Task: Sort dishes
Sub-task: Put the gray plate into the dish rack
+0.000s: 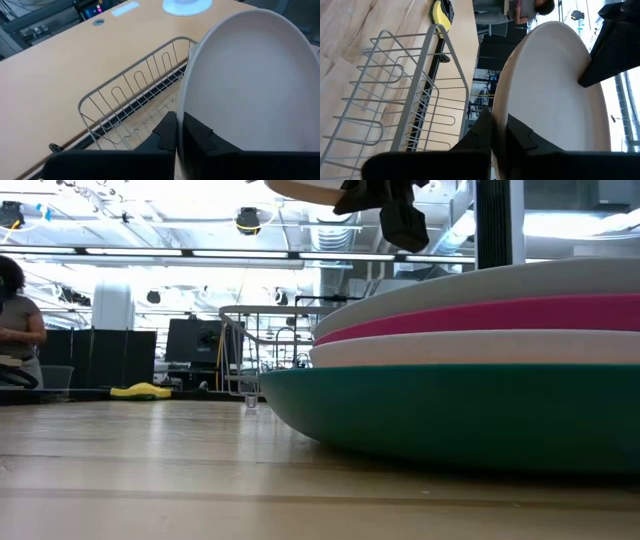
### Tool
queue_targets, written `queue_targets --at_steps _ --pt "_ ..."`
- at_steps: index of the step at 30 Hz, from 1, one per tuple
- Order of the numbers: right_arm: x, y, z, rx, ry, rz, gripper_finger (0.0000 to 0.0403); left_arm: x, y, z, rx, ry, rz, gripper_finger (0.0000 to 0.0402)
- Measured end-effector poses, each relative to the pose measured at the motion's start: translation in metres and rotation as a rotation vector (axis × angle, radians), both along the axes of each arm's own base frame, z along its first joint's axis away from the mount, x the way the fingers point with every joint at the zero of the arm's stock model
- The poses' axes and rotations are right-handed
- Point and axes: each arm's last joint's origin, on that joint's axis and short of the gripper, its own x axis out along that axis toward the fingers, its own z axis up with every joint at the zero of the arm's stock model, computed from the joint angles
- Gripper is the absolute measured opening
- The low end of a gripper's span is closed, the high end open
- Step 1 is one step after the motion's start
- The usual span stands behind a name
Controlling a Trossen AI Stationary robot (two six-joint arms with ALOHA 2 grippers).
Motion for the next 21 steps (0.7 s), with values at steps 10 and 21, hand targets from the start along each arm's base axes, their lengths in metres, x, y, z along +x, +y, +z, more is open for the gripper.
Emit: queue_targets --at_steps 10,21 --pt "0.0 0.001 0.004 0.035 -0.084 -0.044 0.0145 -0.005 0.006 0.008 0.155 0.054 0.059 0.0001" --pt "-0.01 0.027 0.002 -0.003 -0.033 0.022 0.0195 -0.029 0.012 0.057 0.436 0.196 0.117 0.0001"
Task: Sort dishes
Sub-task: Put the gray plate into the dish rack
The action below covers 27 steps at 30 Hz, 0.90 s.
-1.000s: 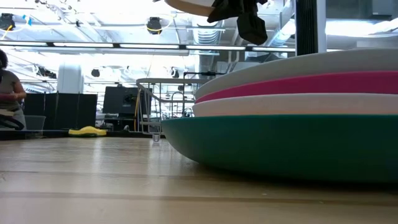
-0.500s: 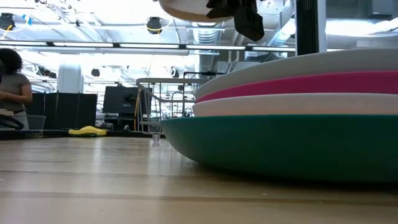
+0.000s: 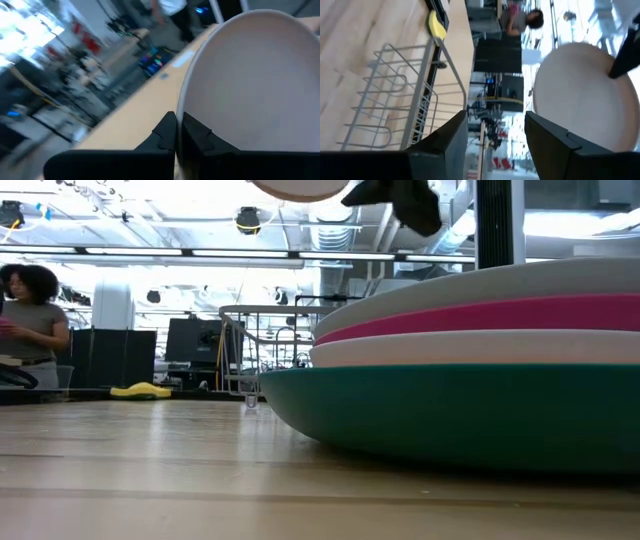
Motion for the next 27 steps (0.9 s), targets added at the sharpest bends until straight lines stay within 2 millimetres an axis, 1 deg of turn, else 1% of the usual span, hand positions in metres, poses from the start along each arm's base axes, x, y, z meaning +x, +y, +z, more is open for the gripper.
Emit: queue_targets --at_steps 3,6,9,13,16,20,23,25,27 --pt "-0.006 0.011 0.002 -0.003 0.004 0.039 0.0191 -0.005 0.003 0.008 0.064 0.087 0.025 0.0" --pt "-0.016 0.019 0.015 0.017 -0.033 0.072 0.0186 -0.007 0.008 0.012 0.117 0.22 0.02 0.0" --pt "-0.034 0.026 0.039 0.081 -0.123 0.111 0.0183 -0.008 0.016 0.012 0.145 0.314 0.031 0.0" --pt "-0.071 0.028 0.074 0.217 -0.249 0.165 0.0182 -0.008 0.029 0.011 0.133 0.335 0.049 0.0" --pt "-0.103 0.016 0.093 0.371 -0.308 0.213 0.0182 -0.007 0.037 0.01 0.092 0.331 -0.017 0.0" --pt "-0.139 -0.009 0.104 0.694 -0.3 0.324 0.0182 -0.005 0.042 0.01 0.043 0.257 -0.053 0.0" --pt "-0.155 -0.033 0.108 0.892 -0.298 0.313 0.0182 -0.004 0.046 0.011 0.012 0.162 -0.016 0.0" --pt "-0.16 -0.045 0.108 0.957 -0.304 0.267 0.0182 -0.004 0.05 0.01 -0.02 0.078 0.019 0.0" --pt "-0.161 -0.056 0.107 0.983 -0.314 0.207 0.0182 -0.005 0.056 0.01 -0.047 0.01 0.055 0.0"
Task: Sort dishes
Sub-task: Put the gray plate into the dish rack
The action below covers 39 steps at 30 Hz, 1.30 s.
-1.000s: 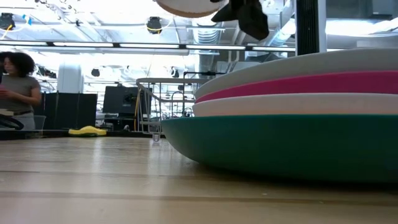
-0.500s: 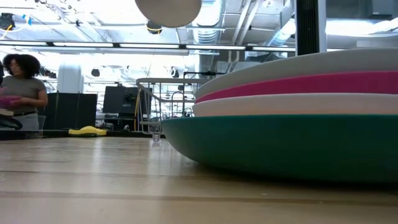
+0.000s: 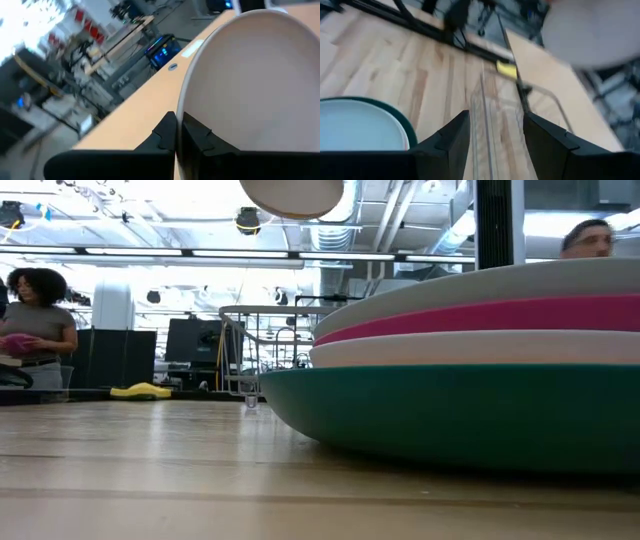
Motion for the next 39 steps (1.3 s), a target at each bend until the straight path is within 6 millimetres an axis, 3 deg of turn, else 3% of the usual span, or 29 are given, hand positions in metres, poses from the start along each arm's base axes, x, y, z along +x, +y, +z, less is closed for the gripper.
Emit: queue_targets --at_steps 8,21,34,39 --pt "0.01 -0.025 -0.018 0.0 0.143 -0.168 0.0182 0.001 0.017 -0.008 -0.064 -0.117 0.101 0.0" --pt "0.041 -0.026 -0.043 -0.099 0.295 -0.191 0.0182 0.024 0.024 -0.035 -0.129 -0.05 0.137 0.0" --pt "0.042 -0.027 -0.042 -0.098 0.279 -0.192 0.0182 0.027 0.025 -0.038 -0.138 -0.039 0.132 0.0" --pt "0.042 -0.027 -0.041 -0.112 0.281 -0.181 0.0182 0.031 0.023 -0.04 -0.228 -0.058 0.026 0.0"
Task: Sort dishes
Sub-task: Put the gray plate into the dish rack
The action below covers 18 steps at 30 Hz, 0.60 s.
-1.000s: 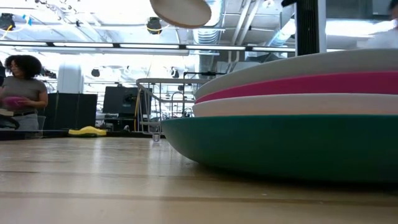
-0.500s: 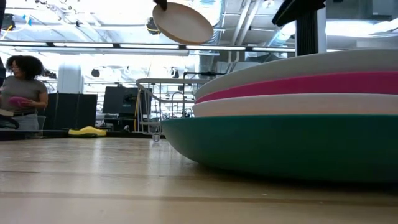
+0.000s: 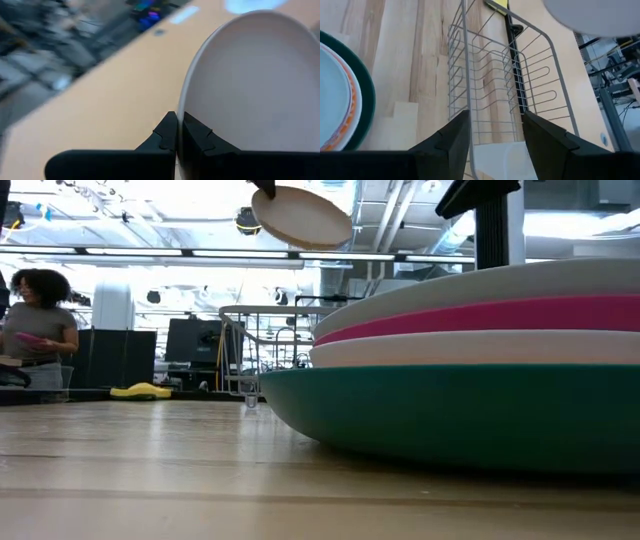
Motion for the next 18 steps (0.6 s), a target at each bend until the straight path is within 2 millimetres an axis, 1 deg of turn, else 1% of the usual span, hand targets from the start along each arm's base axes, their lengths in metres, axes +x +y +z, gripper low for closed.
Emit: queue_targets --at_steps 2,4,7,10,13,15,18 --pt "0.004 0.002 0.002 0.005 -0.013 0.045 0.018 0.003 0.002 0.0 -0.07 -0.045 -0.076 0.0" --pt "0.014 0.006 0.004 -0.006 -0.043 0.127 0.0176 0.003 0.006 0.002 -0.147 -0.099 -0.136 0.0" --pt "0.032 0.018 0.004 -0.129 -0.082 0.211 0.0166 0.0 0.017 0.006 -0.269 -0.201 -0.201 0.0" --pt "0.047 0.027 0.005 -0.295 -0.104 0.214 0.0166 -0.004 0.031 0.005 -0.387 -0.239 -0.267 0.0" --pt "0.061 0.035 0.002 -0.452 -0.098 0.172 0.0176 -0.01 0.048 0.0 -0.518 -0.259 -0.334 0.0" --pt "0.067 0.039 0.001 -0.513 -0.086 0.182 0.0187 -0.018 0.061 -0.002 -0.6 -0.276 -0.368 0.0" --pt "0.069 0.044 0.0 -0.555 -0.077 0.21 0.0203 -0.028 0.075 -0.009 -0.699 -0.276 -0.382 0.0"
